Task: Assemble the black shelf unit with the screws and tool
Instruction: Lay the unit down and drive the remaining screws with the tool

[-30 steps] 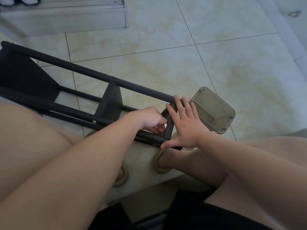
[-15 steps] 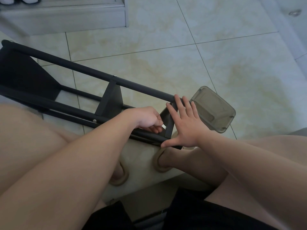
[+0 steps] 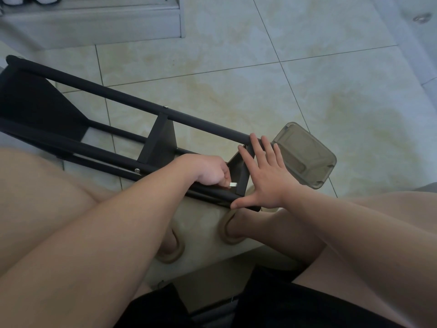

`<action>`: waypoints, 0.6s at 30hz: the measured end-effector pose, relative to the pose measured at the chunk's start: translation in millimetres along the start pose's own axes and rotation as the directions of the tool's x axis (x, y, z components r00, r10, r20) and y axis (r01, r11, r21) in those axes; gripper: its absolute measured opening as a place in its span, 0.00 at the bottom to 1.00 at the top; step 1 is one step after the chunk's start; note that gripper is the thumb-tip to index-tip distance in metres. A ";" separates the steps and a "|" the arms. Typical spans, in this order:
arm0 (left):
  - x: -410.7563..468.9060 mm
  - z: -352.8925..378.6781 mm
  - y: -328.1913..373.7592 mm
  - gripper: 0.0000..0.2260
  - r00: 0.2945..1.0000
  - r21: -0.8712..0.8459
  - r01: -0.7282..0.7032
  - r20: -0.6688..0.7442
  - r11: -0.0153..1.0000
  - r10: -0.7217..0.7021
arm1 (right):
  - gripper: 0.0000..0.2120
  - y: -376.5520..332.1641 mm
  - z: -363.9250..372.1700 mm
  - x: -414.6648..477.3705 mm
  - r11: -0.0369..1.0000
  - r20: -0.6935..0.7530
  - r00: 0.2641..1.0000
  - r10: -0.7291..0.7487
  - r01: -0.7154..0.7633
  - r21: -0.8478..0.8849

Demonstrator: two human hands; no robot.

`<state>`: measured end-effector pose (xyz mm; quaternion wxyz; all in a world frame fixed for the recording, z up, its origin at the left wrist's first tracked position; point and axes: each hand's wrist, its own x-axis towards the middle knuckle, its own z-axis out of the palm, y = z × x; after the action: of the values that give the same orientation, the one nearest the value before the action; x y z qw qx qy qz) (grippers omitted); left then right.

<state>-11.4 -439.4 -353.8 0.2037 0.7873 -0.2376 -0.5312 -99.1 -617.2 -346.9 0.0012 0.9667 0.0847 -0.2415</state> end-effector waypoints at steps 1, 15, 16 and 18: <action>-0.1 -0.2 0.4 0.03 1.000 0.013 -0.002 0.011 1.000 0.001 | 0.69 -0.1 -0.1 0.3 1.000 0.000 1.000 0.000 0.000 -0.001; 0.2 -7.2 2.4 0.06 0.983 -0.001 -0.031 -0.182 1.000 0.030 | 0.69 0.2 0.4 0.1 1.000 -0.009 1.000 -0.005 0.005 0.012; 1.4 -7.0 2.9 0.08 0.980 -0.010 -0.031 -0.194 0.999 0.029 | 0.69 0.1 0.1 0.0 1.000 -0.010 1.000 -0.005 0.005 0.010; 4.4 -6.2 3.0 0.09 0.980 -0.084 -0.043 -0.199 0.996 0.026 | 0.69 -0.3 0.0 -0.1 1.000 -0.011 1.000 -0.005 0.005 0.006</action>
<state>-4.7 -444.0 -353.1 0.2700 0.8223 -0.2062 -0.4565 -99.2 -616.9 -346.8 -0.0027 0.9678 0.0864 -0.2364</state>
